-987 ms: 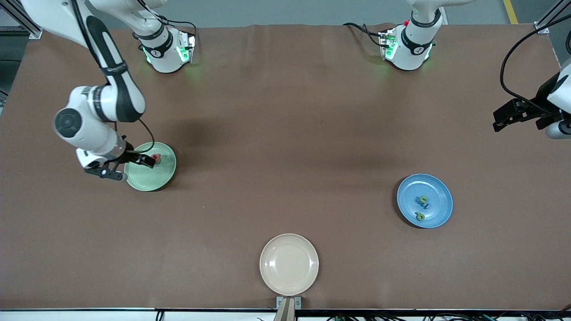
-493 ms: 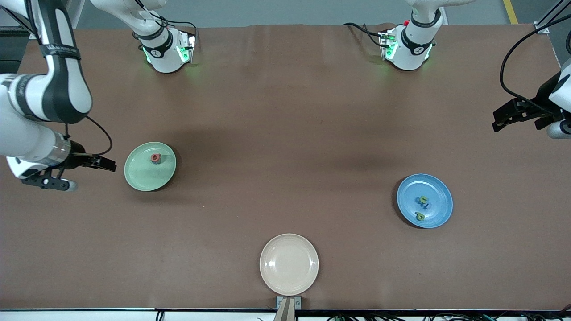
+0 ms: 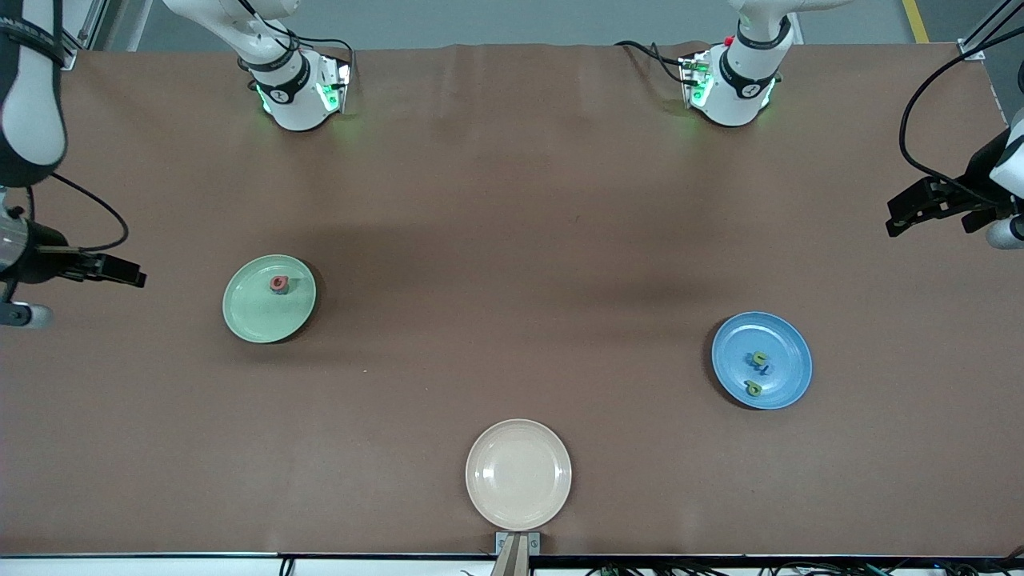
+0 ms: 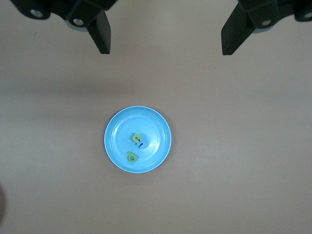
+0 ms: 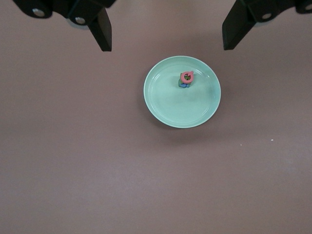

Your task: Sort upper and lower case letters into plates

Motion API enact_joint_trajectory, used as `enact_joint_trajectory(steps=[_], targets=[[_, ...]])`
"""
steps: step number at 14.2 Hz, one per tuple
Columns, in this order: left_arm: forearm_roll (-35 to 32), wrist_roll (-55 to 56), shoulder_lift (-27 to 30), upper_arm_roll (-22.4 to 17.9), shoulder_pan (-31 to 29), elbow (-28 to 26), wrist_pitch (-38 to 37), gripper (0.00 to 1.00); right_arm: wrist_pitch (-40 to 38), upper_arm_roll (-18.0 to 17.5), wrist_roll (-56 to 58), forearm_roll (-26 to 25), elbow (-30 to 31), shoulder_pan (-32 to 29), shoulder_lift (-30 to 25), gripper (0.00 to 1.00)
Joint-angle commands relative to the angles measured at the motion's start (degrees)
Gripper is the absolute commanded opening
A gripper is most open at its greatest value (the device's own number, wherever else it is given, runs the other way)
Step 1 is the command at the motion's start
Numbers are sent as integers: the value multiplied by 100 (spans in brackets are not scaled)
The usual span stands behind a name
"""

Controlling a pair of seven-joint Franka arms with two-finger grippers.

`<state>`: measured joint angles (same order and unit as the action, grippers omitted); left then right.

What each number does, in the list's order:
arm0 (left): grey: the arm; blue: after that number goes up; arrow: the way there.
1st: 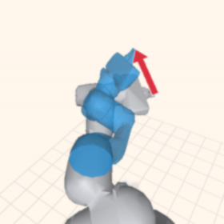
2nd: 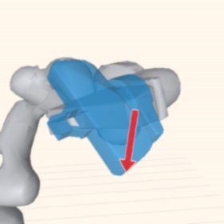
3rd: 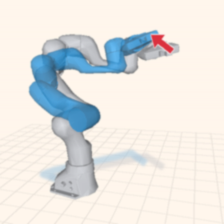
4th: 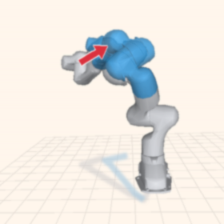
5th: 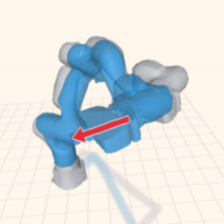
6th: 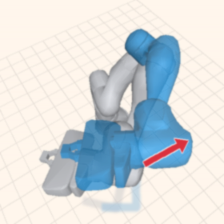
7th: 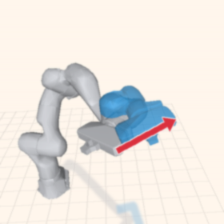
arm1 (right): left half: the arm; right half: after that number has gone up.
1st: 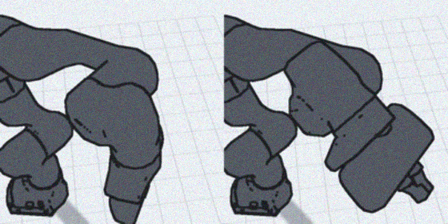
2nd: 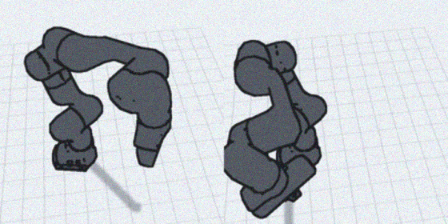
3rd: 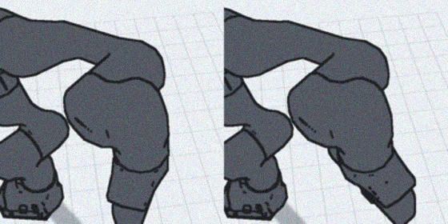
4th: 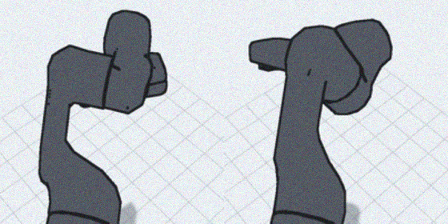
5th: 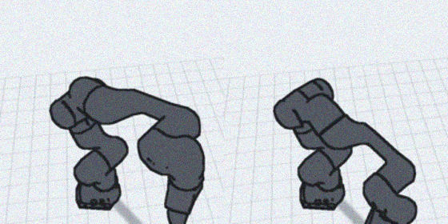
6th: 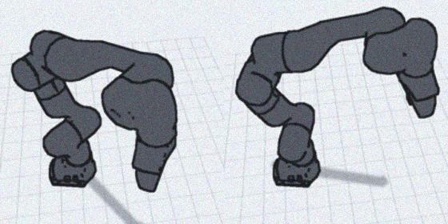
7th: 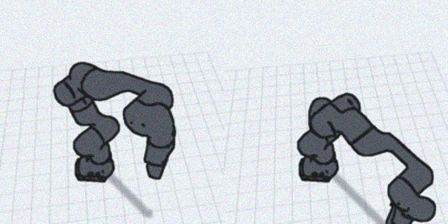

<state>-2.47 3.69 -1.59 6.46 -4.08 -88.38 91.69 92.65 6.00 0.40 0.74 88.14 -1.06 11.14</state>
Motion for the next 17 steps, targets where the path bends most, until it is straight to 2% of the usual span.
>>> enact_joint_trajectory(steps=[1,3,5,8,12,14,17], targets=[[98,44,71,-4,-14,14,15,100,-466,-108,57,-65,-446,-132,11,100],[98,44,80,4,-14,23,15,100,-502,-117,48,-362,-718,-61,72,100],[89,52,80,39,-5,23,15,100,-511,-108,30,-417,-772,-52,81,100],[89,18,89,48,-5,93,-46,100,-537,-99,13,-373,-781,-96,73,100],[18,96,115,171,22,67,-152,100,-1037,-126,-5,-338,-781,-52,55,100],[79,324,316,180,4,76,-405,100,-1143,-126,-14,-320,-790,-35,-6,100],[89,299,378,180,-5,84,-494,100,-1153,-99,4,-215,-467,-8,-383,100]])
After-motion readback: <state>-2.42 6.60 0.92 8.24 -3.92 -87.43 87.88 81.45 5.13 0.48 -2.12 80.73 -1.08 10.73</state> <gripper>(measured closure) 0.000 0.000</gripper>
